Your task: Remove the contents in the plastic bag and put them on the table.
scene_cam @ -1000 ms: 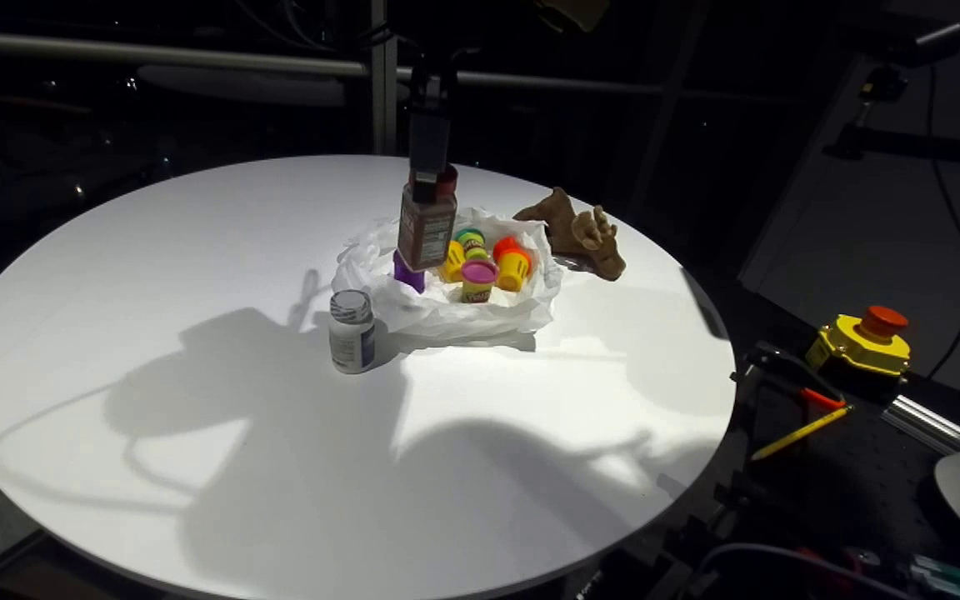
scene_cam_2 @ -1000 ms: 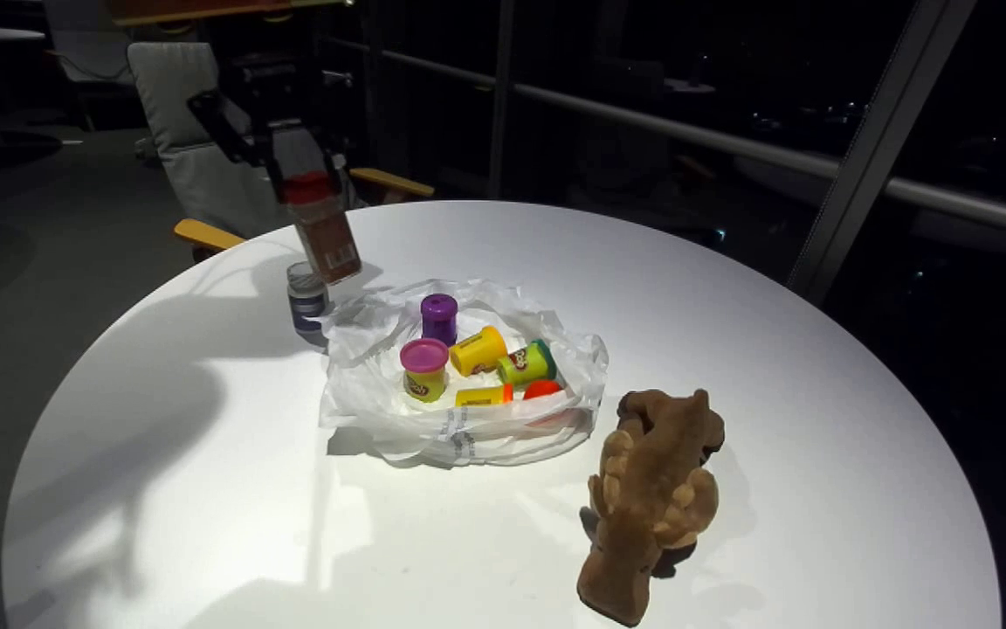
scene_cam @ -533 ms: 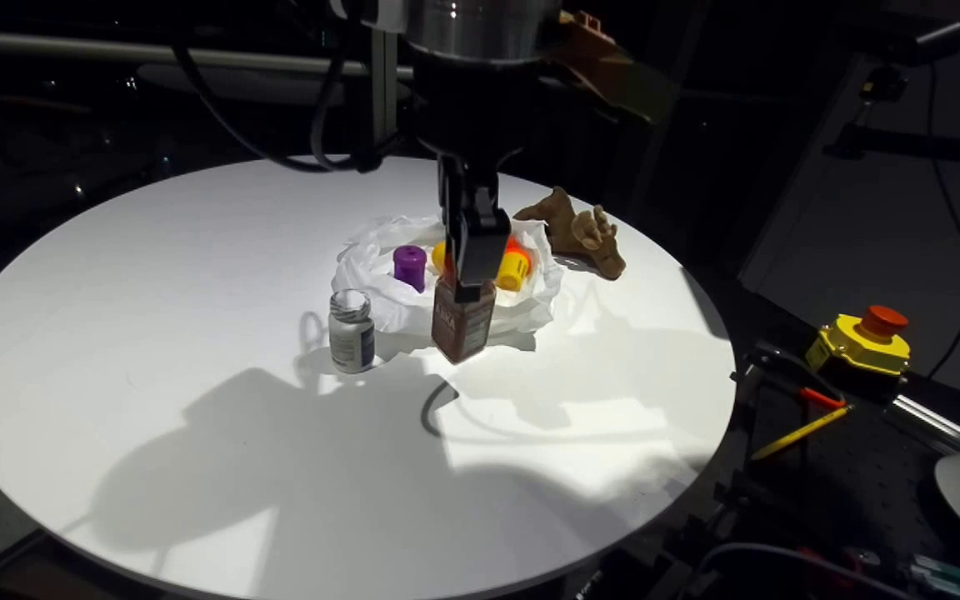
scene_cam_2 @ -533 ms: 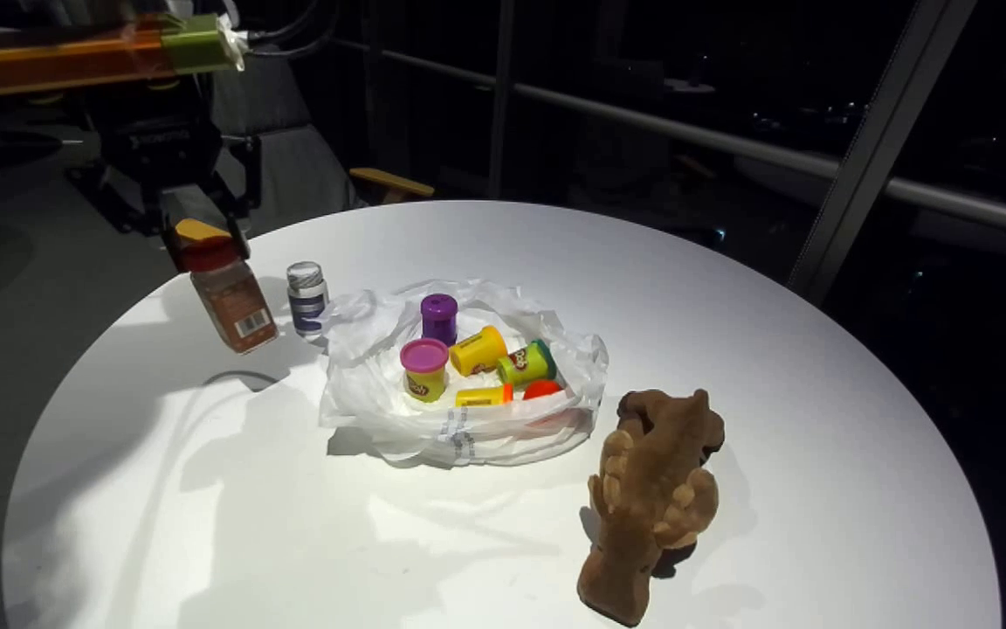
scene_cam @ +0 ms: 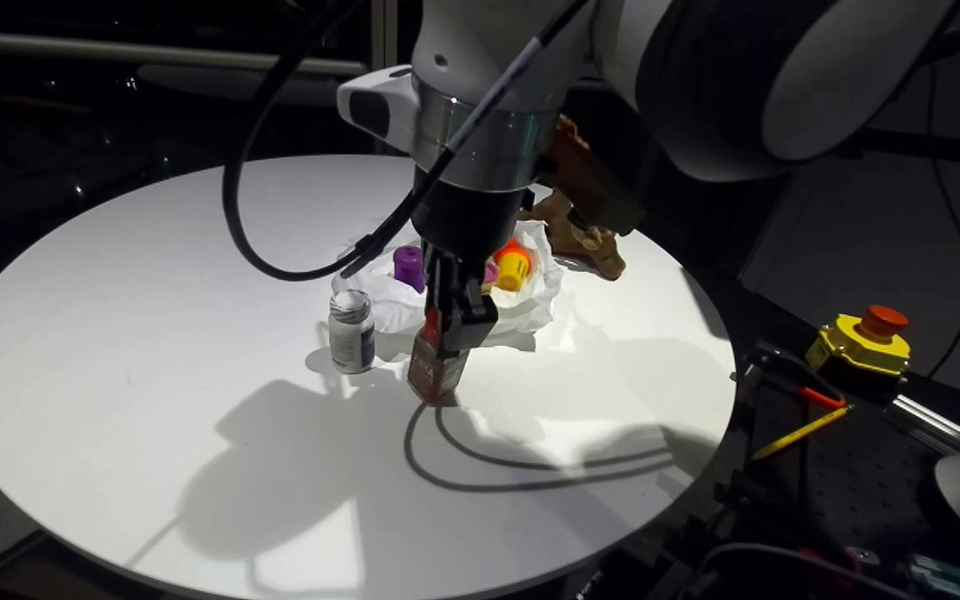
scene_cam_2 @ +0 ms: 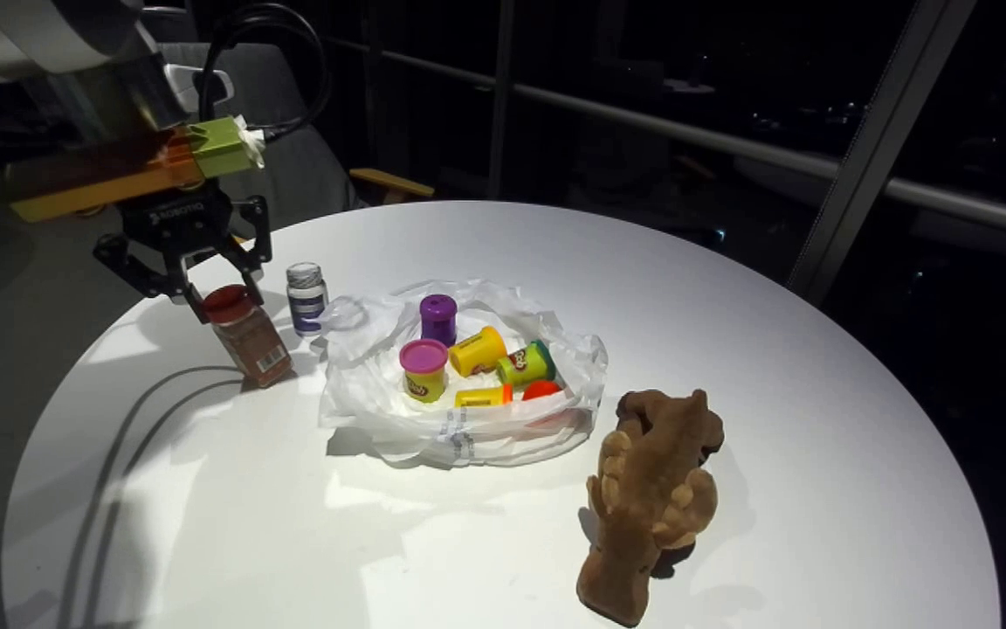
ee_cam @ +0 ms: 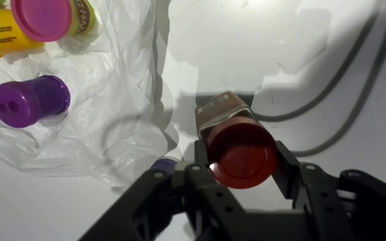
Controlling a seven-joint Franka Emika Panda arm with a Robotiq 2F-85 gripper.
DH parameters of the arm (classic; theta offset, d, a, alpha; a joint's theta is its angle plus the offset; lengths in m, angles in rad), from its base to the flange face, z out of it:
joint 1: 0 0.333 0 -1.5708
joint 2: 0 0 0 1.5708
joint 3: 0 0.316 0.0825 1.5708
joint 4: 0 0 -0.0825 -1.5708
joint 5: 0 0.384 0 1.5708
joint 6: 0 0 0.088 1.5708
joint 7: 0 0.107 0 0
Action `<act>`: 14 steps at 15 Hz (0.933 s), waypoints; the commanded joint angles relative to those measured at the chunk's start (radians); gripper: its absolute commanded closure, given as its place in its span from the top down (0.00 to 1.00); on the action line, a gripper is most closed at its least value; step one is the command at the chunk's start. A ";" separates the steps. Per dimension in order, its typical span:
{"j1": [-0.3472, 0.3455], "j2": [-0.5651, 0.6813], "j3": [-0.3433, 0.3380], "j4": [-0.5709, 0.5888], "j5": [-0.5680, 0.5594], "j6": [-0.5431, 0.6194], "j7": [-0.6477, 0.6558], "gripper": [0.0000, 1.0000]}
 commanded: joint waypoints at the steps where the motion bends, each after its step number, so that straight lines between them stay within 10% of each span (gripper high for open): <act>1: 0.002 0.010 -0.021 -0.003 -0.030 0.069 0.029 0.24; 2: -0.004 -0.003 -0.017 -0.007 -0.011 0.074 0.017 0.74; 7: -0.049 -0.120 0.006 -0.004 0.176 0.037 -0.061 1.00; 14: -0.116 -0.033 -0.081 0.217 0.246 -0.087 -0.050 1.00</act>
